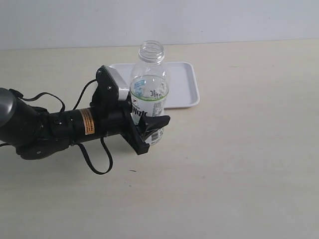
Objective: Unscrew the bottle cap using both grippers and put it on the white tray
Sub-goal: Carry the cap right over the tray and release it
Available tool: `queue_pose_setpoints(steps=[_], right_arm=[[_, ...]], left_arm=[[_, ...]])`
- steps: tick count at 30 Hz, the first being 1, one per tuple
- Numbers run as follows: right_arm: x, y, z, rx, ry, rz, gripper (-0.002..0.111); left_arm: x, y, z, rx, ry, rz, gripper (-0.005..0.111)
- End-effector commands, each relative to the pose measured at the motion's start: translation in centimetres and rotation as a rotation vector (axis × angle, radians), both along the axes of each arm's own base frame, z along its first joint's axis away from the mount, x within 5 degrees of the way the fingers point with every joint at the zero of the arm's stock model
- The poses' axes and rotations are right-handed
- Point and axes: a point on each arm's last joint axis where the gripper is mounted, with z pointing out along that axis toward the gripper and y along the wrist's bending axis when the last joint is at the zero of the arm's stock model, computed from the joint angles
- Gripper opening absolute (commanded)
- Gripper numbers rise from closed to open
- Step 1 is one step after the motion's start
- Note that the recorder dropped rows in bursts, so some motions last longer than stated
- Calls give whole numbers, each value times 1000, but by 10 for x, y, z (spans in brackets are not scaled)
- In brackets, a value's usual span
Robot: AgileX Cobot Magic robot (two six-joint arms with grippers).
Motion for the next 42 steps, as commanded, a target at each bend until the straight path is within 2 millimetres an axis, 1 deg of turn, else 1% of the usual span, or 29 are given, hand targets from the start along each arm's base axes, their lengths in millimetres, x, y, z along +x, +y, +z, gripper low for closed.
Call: queue_pose_setpoints(steps=[1, 7, 14, 20, 28, 33, 42], right_arm=[[33, -5, -31, 136, 79, -53, 0], [71, 2, -88, 200, 208, -70, 0], [106, 10, -156, 262, 309, -72, 0], [123, 10, -207, 268, 378, -118, 0], [133, 13, -266, 320, 497, -173, 0], [134, 13, -292, 308, 548, -180, 0], [137, 18, -305, 406, 559, -185, 0]], left_arm=[[-1, 0, 6, -63, -23, 14, 0], [0, 4, 5, -64, -21, 28, 0], [0, 4, 6, -76, -27, 23, 0], [0, 4, 5, -72, -26, 16, 0], [1, 8, 8, -106, -26, 1, 0], [1, 9, 9, -115, -29, -11, 0], [1, 9, 9, -114, -29, -14, 0]])
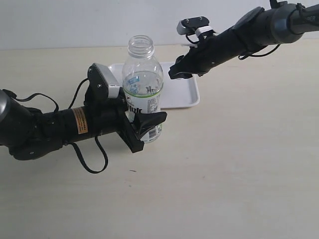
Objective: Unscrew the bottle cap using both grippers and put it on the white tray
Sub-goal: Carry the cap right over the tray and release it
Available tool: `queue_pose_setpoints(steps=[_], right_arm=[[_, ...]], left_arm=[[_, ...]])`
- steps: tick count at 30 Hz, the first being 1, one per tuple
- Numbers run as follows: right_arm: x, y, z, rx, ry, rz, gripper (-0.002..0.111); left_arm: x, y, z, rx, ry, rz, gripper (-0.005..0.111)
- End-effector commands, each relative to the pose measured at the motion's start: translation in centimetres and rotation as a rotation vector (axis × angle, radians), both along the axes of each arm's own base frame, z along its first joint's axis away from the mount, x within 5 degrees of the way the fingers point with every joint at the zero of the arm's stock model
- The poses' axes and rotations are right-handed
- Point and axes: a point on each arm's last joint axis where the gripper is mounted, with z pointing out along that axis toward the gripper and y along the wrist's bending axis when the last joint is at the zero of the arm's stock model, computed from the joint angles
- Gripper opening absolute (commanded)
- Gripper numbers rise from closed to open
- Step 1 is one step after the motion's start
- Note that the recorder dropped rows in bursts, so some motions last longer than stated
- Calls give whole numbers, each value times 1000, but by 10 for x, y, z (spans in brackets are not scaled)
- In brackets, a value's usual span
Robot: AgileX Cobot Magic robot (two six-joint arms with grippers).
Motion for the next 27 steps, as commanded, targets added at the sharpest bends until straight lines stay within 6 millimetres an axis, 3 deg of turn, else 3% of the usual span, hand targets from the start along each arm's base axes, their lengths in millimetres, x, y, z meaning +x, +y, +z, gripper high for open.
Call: queue_pose_setpoints(steps=[1, 5, 11, 18, 27], right_arm=[[3, -1, -7, 29, 1, -19, 0], [4, -2, -18, 12, 6, -38, 0], [8, -1, -18, -39, -53, -44, 0], [5, 18, -18, -71, -88, 12, 0], [5, 21, -18, -86, -98, 15, 20]], left_arm=[[0, 0, 5, -52, -13, 0, 0], [0, 0, 5, -50, -13, -7, 0], [-2, -1, 4, -42, -17, -33, 0], [-3, -1, 4, -36, -15, -36, 0], [-3, -1, 4, -34, -14, -36, 0]])
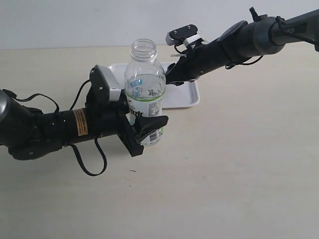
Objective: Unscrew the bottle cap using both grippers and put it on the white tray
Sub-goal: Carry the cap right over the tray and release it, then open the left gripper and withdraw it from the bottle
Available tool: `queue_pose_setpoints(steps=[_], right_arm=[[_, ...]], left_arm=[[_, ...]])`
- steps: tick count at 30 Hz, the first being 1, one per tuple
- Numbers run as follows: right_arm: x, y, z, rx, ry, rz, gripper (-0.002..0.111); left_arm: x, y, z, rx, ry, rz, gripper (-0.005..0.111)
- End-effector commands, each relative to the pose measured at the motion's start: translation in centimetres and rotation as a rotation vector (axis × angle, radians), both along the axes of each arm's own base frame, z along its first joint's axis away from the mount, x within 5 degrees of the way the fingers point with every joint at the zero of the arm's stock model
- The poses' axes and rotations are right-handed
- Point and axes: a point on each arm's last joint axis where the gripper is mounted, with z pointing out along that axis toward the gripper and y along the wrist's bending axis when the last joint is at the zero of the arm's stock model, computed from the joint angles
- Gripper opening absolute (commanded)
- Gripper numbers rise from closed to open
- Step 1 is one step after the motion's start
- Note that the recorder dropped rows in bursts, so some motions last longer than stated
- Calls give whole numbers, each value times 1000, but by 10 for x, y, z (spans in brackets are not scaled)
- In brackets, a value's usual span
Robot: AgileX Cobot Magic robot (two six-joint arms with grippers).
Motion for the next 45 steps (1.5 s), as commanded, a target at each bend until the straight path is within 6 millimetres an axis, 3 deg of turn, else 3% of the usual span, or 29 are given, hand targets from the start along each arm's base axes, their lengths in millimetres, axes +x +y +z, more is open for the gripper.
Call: queue_pose_setpoints(steps=[1, 9, 18, 23, 27, 33, 40, 45], right_arm=[[1, 0, 4, -11, -20, 5, 22], [1, -1, 3, -47, -28, 32, 50], [0, 0, 4, -34, -19, 34, 61], [-2, -1, 41, 15, -38, 15, 60], [-10, -3, 74, -26, -95, 55, 53], [-24, -29, 115, -25, -135, 2, 52], [-50, -61, 136, -29, -135, -61, 52], [-76, -61, 137, -24, -104, -57, 55]], left_arm=[[1, 0, 4, -44, -7, 4, 0], [1, 0, 4, -44, -7, 4, 0], [0, 0, 1, -31, 0, 3, 0], [1, 1, -6, -26, 17, 12, 0], [1, 1, -8, -14, 24, 15, 0], [0, 1, -15, -6, 50, 17, 0], [0, 2, -16, -18, 63, 23, 0], [5, 4, -20, -17, 105, 92, 0]])
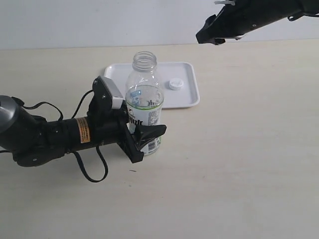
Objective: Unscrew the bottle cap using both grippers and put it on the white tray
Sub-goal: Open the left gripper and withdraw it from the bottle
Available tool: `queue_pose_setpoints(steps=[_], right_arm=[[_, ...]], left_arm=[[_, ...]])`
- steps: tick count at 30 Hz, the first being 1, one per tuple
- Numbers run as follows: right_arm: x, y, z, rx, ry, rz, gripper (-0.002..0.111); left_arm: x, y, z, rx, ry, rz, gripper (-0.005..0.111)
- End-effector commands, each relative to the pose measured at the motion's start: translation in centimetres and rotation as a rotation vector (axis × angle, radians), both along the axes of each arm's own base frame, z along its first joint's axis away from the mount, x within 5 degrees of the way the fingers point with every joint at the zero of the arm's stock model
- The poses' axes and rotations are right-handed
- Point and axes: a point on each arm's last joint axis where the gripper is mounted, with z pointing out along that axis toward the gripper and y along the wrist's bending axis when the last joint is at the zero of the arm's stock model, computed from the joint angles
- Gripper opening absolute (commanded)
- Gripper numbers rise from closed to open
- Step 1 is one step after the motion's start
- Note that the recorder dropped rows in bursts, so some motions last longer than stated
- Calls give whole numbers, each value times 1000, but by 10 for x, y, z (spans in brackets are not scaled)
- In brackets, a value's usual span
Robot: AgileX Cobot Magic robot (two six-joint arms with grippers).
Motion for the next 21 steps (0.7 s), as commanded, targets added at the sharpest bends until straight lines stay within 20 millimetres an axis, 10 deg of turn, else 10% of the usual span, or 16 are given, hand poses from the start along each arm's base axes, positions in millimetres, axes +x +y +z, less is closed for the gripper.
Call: queue_pose_setpoints(steps=[1, 11, 21], right_arm=[[-22, -1, 3, 7, 26, 9, 57], [-71, -2, 16, 17, -6, 9, 57], [-104, 3, 57, 78, -81, 75, 57]], left_arm=[[5, 3, 2, -38, 26, 72, 0], [5, 3, 2, -34, 26, 73, 13], [7, 4, 1, -30, 31, 92, 84]])
